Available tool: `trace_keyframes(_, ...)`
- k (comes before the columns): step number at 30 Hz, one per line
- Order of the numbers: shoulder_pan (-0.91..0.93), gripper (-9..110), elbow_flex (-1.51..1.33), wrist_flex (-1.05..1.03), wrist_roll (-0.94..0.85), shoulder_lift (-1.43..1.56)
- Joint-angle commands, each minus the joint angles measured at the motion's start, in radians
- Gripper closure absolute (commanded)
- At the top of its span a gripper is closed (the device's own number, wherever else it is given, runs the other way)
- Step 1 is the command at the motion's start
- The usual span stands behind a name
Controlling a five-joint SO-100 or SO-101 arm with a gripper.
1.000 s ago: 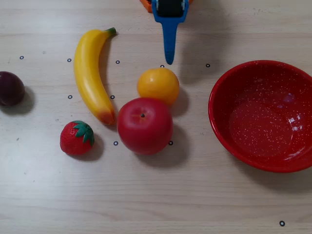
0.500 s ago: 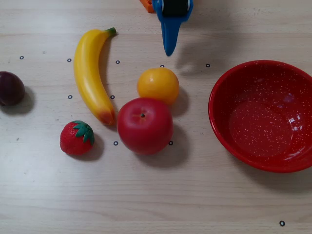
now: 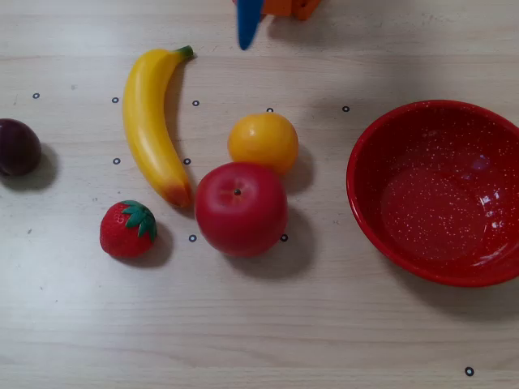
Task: Put plum in the red bowl.
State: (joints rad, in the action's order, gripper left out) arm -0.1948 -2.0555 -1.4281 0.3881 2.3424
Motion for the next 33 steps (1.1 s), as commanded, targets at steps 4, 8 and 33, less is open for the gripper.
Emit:
trace_keyframes(4,-0.130,101,0.342,-0.089,0.066,-0.175)
trace_keyframes(8,-0.219,101,0.577,-0.192,0.067,-0.357)
trace_keyframes(33,-0.666,73,1.330,-0.405,0.480,-1.089)
